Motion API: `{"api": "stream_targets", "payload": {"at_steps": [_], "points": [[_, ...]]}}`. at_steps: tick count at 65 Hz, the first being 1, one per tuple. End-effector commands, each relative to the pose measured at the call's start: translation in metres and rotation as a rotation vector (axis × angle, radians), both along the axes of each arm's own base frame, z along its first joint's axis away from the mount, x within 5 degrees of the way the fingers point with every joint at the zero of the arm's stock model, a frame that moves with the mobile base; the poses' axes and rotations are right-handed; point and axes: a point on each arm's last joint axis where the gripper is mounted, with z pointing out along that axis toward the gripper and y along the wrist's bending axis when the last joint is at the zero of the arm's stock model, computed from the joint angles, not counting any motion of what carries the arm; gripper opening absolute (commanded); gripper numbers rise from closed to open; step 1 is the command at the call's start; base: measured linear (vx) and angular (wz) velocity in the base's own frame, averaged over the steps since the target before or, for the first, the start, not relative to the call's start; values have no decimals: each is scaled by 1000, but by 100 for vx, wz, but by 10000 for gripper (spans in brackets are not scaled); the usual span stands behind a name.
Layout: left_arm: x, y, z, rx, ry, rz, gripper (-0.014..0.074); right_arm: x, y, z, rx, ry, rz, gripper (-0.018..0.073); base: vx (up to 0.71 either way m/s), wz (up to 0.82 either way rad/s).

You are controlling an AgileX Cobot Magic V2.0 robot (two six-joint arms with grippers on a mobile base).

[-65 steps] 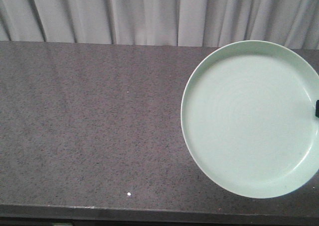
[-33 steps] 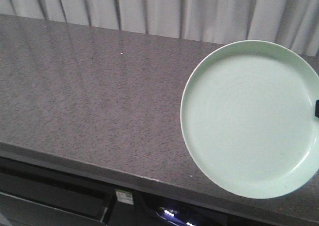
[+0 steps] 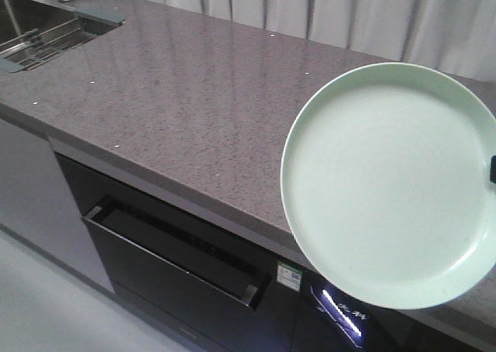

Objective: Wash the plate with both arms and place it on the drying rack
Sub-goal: 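Hold the plate in the right gripper while the base turns away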

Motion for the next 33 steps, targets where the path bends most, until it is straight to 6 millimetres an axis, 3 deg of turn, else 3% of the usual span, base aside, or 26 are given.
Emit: {"api": "stream_targets", "payload": {"at_steps": [1, 33], "points": [[-1, -1, 2, -9, -72, -13, -6, 0, 1, 13, 37, -75, -18, -10, -10, 50], [-1, -1, 2, -9, -72, -13, -6, 0, 1, 13, 37, -75, -18, -10, -8, 53]]}}
